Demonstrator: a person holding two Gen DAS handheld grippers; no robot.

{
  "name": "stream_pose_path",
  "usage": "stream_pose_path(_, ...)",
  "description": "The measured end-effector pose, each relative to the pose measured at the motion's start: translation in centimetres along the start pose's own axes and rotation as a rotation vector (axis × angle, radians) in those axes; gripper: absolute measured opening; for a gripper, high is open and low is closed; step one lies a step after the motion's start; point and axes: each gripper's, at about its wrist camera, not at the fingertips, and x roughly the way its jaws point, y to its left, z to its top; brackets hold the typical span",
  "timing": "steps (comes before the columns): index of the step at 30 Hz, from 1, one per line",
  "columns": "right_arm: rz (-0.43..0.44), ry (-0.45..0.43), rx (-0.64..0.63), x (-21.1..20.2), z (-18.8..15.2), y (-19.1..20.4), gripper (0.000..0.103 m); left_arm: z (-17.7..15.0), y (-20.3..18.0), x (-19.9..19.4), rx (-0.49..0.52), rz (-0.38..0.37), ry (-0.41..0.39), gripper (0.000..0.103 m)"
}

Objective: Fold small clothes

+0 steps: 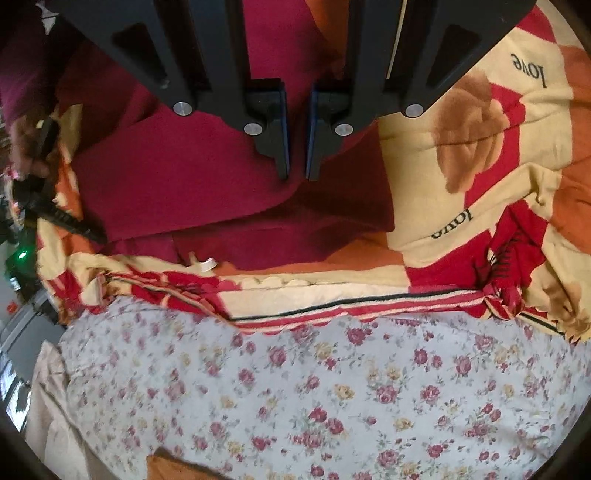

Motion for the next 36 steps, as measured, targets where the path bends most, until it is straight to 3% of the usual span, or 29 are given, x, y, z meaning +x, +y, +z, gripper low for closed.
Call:
stream_pose_path(4, -0.026, 0.073, 0.018, 2.7, -0.4, -0.8, 0.014, -0.2, 0.9, 3.3, -0.054, 0.038, 0.072, 0.0)
stream_pose_path(6, -0.028, 0.072, 0.056, 2.1, -0.4, -1.2, 0.023, -0.3, 1.1, 3.3, -0.074, 0.037, 0.062, 0.0)
stream_pose_path(8, -0.036, 0.05, 0.076, 0.4, -0.3, -1.6, 0.046, -0.3, 1.1, 2.7, -0.077, 0.039, 0.048, 0.0)
stream_pose_path(11, -0.029, 0.033, 0.037, -1.4, -0.7, -1.0, 0.047, -0.4, 1.3, 1.0, -0.088, 0.063, 0.0, 0.008)
stream_pose_path(15, 0.048, 0.077, -0.145, -3.8, -3.7, 2.7, 0.047, -1.8, 1.6, -0.3, -0.136, 0.038, -0.048, 0.009)
stream_pose_path(17, 0.049, 0.1, -0.165, -3.5, -4.5, 3.1, 0.047, -2.8, 1.3, -0.2, -0.142, 0.034, -0.047, 0.009)
stream_pose_path(19, -0.007, 0.141, -0.217, -2.0, -6.4, 3.4, 0.046, -4.0, 1.1, 0.4, -0.148, 0.05, -0.043, 0.009)
stream_pose_path(25, -0.047, 0.115, -0.169, -3.2, -6.7, 2.8, 0.048, -5.6, -0.2, 0.5, -0.12, 0.125, -0.084, 0.009)
stream_pose_path(27, 0.01, 0.114, -0.118, -5.0, -7.2, 2.0, 0.056, -5.9, -0.5, -0.3, -0.119, 0.121, -0.096, 0.009)
stream_pose_path(29, 0.058, 0.112, -0.078, -5.9, -7.9, 1.4, 0.07, -6.2, -0.8, -1.0, -0.121, 0.119, -0.104, 0.009)
stream_pose_path(36, 0.046, 0.108, -0.044, -6.2, -8.9, 1.5, 0.072, -7.3, -1.0, -2.1, -0.163, 0.112, -0.109, 0.009)
